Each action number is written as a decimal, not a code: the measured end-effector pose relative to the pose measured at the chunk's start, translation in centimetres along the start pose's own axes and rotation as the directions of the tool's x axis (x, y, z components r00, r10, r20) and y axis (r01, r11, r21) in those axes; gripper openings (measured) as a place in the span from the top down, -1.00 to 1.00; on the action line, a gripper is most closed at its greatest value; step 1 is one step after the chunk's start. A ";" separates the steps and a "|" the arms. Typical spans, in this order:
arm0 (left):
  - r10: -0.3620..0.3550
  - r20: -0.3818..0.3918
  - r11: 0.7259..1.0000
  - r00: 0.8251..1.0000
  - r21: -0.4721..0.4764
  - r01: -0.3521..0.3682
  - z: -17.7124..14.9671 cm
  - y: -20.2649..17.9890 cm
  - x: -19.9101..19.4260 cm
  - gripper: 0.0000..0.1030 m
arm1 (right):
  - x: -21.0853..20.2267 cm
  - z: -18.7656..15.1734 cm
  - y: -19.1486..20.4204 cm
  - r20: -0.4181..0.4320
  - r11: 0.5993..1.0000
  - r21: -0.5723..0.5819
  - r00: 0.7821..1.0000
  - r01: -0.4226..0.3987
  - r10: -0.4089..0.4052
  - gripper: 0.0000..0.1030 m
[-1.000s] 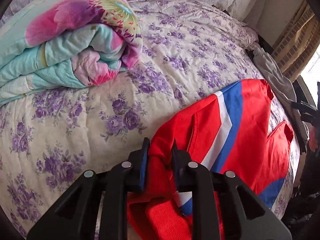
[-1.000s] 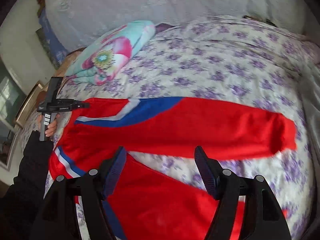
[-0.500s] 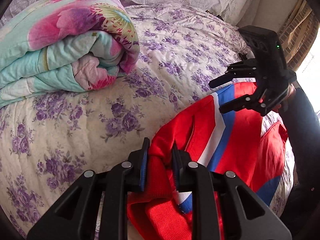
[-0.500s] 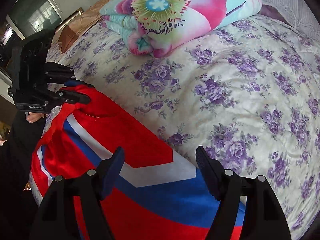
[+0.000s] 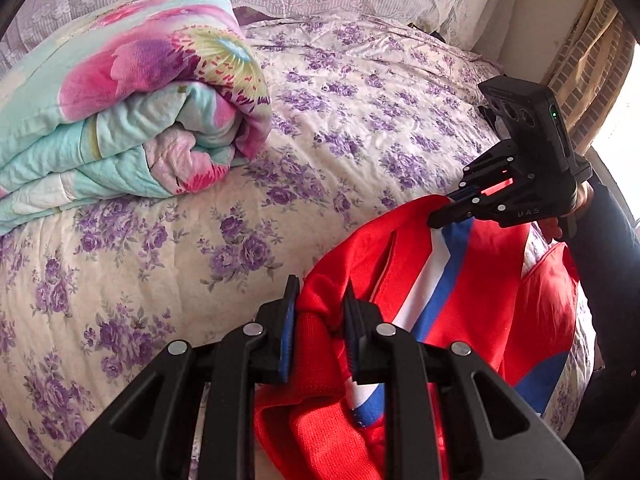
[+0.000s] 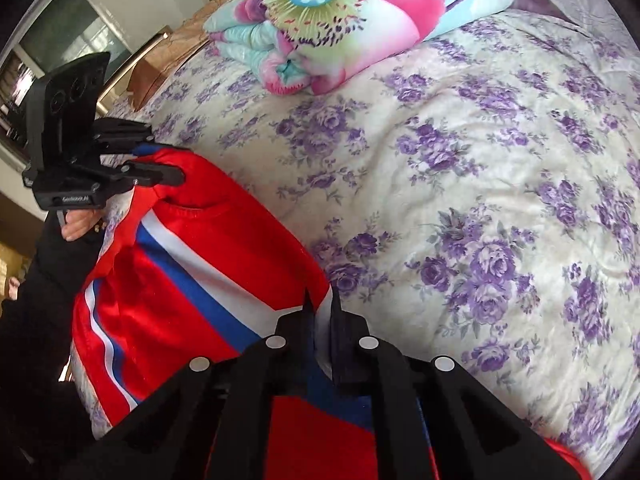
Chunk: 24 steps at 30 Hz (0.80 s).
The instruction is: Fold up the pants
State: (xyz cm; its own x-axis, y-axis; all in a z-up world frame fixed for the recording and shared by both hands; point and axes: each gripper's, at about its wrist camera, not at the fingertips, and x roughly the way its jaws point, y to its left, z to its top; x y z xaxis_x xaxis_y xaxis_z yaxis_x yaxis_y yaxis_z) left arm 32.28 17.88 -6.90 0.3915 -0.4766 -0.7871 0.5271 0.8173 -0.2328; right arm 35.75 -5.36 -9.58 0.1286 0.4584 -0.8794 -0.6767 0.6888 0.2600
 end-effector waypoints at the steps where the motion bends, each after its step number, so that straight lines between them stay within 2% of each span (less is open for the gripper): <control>1: -0.001 0.007 1.000 1.000 -0.005 0.001 0.0 -0.1 -0.4 0.63 | -0.5 -0.3 -0.1 0.031 0.999 0.033 0.999 0.019 -0.020 0.86; 5: 0.022 0.021 1.000 1.000 0.010 -0.022 0.2 -1.8 -2.1 0.63 | -2.7 -1.4 1.3 0.096 0.988 0.113 0.988 0.109 -0.120 0.85; 8: 0.034 0.049 0.997 0.998 0.065 -0.037 -0.7 -4.2 -4.6 0.63 | -4.9 -2.7 4.4 0.114 0.978 0.106 0.975 0.179 -0.191 0.86; 12: 0.050 0.070 0.989 0.996 0.134 -0.059 -3.6 -7.5 -8.2 0.63 | -8.4 -6.0 9.1 0.171 0.979 0.088 0.966 0.182 -0.195 0.86; 16: 0.072 0.059 0.979 0.996 0.185 -0.082 -7.8 -10.5 -10.8 0.64 | -10.8 -10.8 14.4 0.228 0.984 0.028 0.957 0.178 -0.180 0.86; 21: 0.100 -0.009 0.969 0.995 0.226 -0.096 -13.1 -12.6 -11.1 0.64 | -8.9 -16.6 19.4 0.228 0.975 -0.025 0.951 0.220 -0.209 0.86; 24: 0.101 -0.053 0.972 0.993 0.218 -0.087 -15.3 -12.5 -10.2 0.65 | -6.4 -19.1 20.7 0.184 0.979 -0.028 0.964 0.200 -0.191 0.85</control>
State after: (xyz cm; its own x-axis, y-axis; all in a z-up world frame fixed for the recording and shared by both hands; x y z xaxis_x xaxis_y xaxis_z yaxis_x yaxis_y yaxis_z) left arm 10.11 17.44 -4.74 0.4018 -0.3738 -0.8360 0.6430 0.7651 -0.0330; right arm 7.09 -4.78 -6.19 0.3867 0.4133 -0.8244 -0.6571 0.7507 0.0681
